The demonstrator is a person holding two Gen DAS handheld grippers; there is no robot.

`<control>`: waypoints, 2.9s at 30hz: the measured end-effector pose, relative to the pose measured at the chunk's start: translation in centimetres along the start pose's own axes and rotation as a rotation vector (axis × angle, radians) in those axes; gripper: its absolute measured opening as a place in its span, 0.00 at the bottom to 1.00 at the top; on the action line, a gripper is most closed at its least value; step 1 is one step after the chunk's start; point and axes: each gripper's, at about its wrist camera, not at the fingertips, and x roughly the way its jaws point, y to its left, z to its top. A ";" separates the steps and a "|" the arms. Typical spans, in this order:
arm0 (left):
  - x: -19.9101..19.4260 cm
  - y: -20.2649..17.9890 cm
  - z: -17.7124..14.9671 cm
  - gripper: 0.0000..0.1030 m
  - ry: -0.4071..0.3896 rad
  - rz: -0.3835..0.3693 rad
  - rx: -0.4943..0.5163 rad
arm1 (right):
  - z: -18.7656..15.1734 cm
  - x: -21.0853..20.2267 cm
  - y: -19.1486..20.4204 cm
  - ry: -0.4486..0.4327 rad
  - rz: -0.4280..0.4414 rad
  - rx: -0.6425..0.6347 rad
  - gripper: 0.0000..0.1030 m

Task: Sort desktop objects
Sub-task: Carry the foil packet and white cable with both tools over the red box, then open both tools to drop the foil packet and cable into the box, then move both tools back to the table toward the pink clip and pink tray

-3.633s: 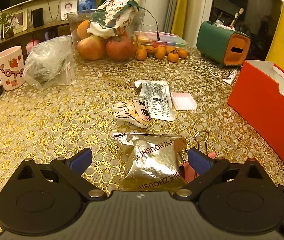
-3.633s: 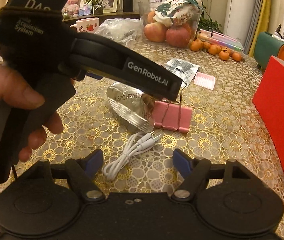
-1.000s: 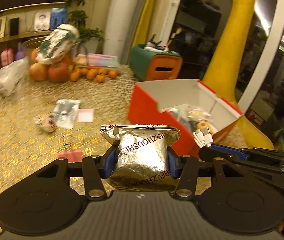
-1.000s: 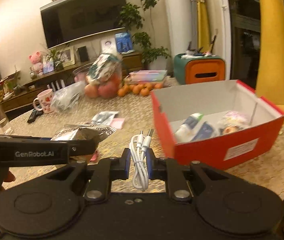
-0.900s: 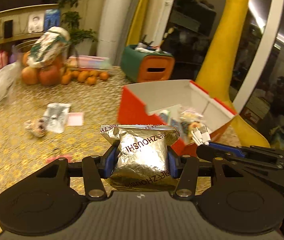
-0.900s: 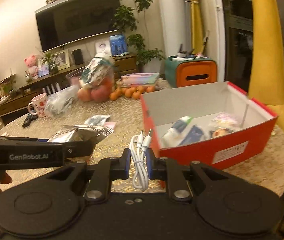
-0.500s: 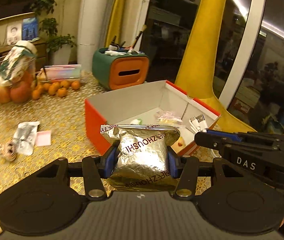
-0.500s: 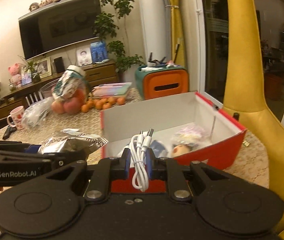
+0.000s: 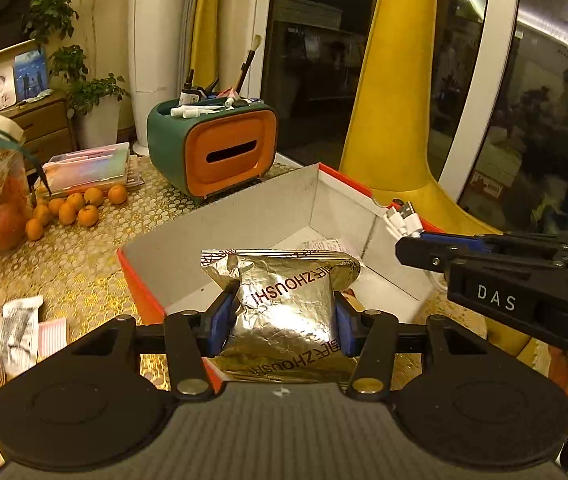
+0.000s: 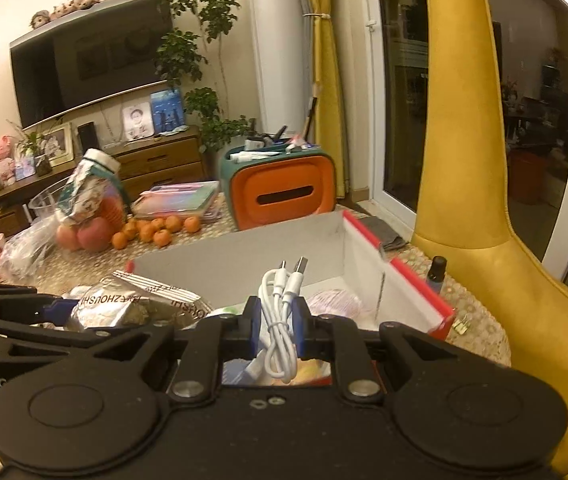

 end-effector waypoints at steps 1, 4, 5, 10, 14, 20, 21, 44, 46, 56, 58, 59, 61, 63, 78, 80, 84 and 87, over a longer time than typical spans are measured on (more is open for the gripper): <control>0.6 -0.1 0.3 0.49 0.006 0.000 0.008 | 0.1 0.5 -0.3 0.003 -0.007 -0.001 0.15; 2.3 -0.2 1.0 0.49 0.028 0.003 0.023 | 0.3 2.2 -1.0 0.026 -0.032 -0.003 0.15; 3.0 -0.2 1.2 0.49 0.040 0.002 0.026 | 0.4 2.8 -1.3 0.038 -0.036 0.001 0.15; 5.7 -0.7 1.3 0.49 0.080 0.028 0.067 | 0.4 5.4 -2.2 0.089 -0.068 -0.009 0.15; 7.3 -0.8 1.3 0.49 0.104 0.029 0.065 | -0.1 7.1 -2.7 0.126 -0.095 -0.004 0.15; 9.5 -0.5 0.9 0.49 0.153 0.054 0.078 | -0.9 9.2 -2.7 0.183 -0.125 -0.024 0.15; 9.7 -0.4 0.8 0.49 0.159 0.057 0.079 | -1.1 9.4 -2.7 0.190 -0.124 -0.027 0.15; 11.2 -0.2 0.7 0.54 0.264 0.023 0.065 | -1.2 10.6 -2.0 0.233 -0.096 -0.094 0.26; 10.8 -0.1 0.7 0.59 0.253 0.028 0.054 | -1.0 10.3 -2.1 0.229 -0.090 -0.092 0.27; 8.3 0.4 1.2 0.73 0.185 0.012 0.012 | -0.3 8.3 -3.1 0.195 -0.059 -0.067 0.54; 7.8 0.6 1.3 0.74 0.170 0.007 -0.001 | -0.2 7.9 -3.1 0.186 -0.051 -0.072 0.58; 7.5 0.6 1.3 0.75 0.164 0.005 -0.002 | -0.2 7.7 -3.2 0.182 -0.050 -0.073 0.61; 7.0 0.6 1.3 0.79 0.149 0.006 0.003 | -0.1 7.3 -3.2 0.174 -0.045 -0.069 0.63; 6.6 0.6 1.3 0.79 0.136 0.010 0.006 | -0.1 7.0 -3.3 0.173 -0.034 -0.064 0.65; 3.1 1.4 0.7 0.99 0.060 -0.025 -0.023 | 0.6 4.6 -3.2 0.113 -0.011 -0.007 0.90; 2.5 1.5 0.6 0.99 0.051 -0.024 -0.024 | 0.6 4.1 -2.9 0.106 -0.009 -0.009 0.91; 1.2 1.9 0.5 0.99 0.027 -0.029 -0.035 | 0.8 3.3 -2.2 0.093 -0.007 -0.016 0.92; 0.0 2.1 0.3 0.99 0.008 -0.026 -0.036 | 1.0 2.5 -1.6 0.085 -0.001 -0.019 0.92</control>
